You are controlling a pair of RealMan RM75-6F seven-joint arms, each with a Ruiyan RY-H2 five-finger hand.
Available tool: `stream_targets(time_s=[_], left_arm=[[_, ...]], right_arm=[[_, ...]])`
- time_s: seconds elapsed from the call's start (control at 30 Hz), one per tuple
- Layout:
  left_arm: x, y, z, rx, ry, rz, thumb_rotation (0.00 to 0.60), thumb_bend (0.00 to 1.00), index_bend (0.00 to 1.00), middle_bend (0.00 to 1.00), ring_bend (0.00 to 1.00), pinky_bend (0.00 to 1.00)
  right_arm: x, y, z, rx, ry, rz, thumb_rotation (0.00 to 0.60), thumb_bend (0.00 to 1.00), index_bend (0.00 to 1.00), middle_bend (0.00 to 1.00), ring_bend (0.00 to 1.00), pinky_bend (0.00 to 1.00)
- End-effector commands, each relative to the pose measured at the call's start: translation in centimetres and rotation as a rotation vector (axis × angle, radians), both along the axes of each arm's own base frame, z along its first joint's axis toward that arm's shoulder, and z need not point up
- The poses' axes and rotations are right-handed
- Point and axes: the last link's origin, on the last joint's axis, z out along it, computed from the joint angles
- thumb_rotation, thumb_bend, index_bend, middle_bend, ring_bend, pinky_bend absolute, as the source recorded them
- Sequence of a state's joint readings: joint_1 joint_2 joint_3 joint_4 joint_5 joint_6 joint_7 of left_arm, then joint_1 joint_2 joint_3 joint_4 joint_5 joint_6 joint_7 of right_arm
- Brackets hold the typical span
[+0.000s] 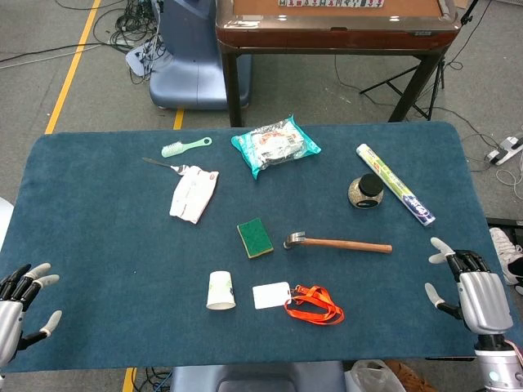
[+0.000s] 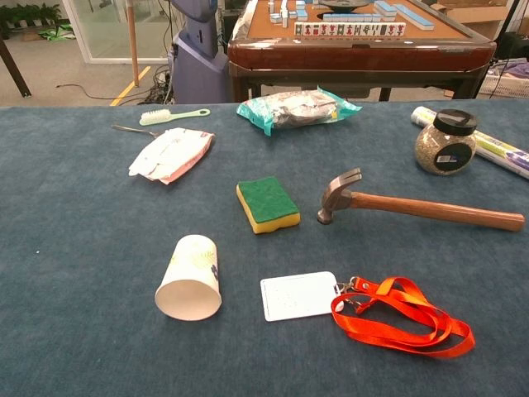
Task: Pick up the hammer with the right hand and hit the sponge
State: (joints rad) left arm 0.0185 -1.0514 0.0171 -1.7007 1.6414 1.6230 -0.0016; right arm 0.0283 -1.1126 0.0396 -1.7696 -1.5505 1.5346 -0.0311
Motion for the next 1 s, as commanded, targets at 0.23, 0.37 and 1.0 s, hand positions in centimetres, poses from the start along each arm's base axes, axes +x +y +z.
stream_targets(time_s=[0.23,0.37,1.0], left_arm=[[0.0,-0.1,0.1,0.004,-0.003,0.001,0.600,0.25,0.27,0.17,0.08,0.13],[0.0,-0.1,0.0,0.002,-0.002,0.000,0.600,0.25,0.28,0.17,0.08,0.13],[0.1,-0.1,0.0,0.000,-0.001,-0.002,0.600,0.25,0.28,0.17,0.08,0.13]], right_arm=[[0.0,-0.1,0.0,-0.001,0.001,0.002,0.600,0.30,0.18,0.39,0.25,0.22],[0.0,-0.2,0.0,0.003,0.004,0.003,0.600,0.30,0.18,0.39,0.25,0.22],[3.2,-6.8,-2.8,0.163,0.118,0.062,0.600,0.30,0.29,0.38,0.24,0.22]])
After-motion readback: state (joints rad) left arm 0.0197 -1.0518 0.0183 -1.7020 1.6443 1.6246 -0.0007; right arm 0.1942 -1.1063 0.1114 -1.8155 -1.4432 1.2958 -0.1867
